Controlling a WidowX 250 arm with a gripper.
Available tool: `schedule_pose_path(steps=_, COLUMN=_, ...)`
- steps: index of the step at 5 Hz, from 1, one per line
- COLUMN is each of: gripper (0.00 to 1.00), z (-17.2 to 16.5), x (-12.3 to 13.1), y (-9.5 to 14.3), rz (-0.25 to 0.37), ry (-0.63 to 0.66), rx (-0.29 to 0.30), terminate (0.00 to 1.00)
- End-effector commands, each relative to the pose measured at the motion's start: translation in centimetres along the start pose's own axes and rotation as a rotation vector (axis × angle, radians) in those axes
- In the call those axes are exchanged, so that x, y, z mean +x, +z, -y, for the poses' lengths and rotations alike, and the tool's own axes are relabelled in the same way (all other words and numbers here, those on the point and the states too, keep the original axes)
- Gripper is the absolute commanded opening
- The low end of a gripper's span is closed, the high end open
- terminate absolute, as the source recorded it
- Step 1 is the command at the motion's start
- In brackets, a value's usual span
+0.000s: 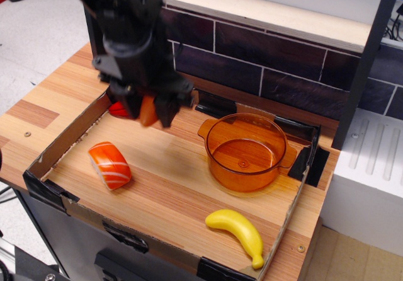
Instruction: Take carrot out of pot
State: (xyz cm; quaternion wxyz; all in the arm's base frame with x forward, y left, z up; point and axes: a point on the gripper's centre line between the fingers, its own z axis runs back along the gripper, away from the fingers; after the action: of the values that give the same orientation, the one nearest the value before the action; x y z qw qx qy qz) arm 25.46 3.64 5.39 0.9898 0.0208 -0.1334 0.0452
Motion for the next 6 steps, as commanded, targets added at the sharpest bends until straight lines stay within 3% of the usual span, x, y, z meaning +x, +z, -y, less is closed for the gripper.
schedule_pose_path(steps=1, gripper=0.00, z=0.3, x=-0.3, y=-3.2, rz=-0.021, ry=-0.063, rx=0.083, terminate=0.00)
schedule_pose_path(steps=3, gripper=0.00, z=0.3, x=-0.4, y=-3.5, rz=-0.011, ry=-0.061, rx=0.093, terminate=0.00)
schedule_pose_path(steps=4, gripper=1.00, z=-0.3, x=-0.3, y=-3.5, rz=-0.007, ry=-0.059, rx=0.110, terminate=0.00)
schedule_pose_path(steps=6, gripper=1.00, z=-0.8, x=-0.4, y=-3.0, rz=-0.024, ry=-0.061, rx=0.112, terminate=0.00)
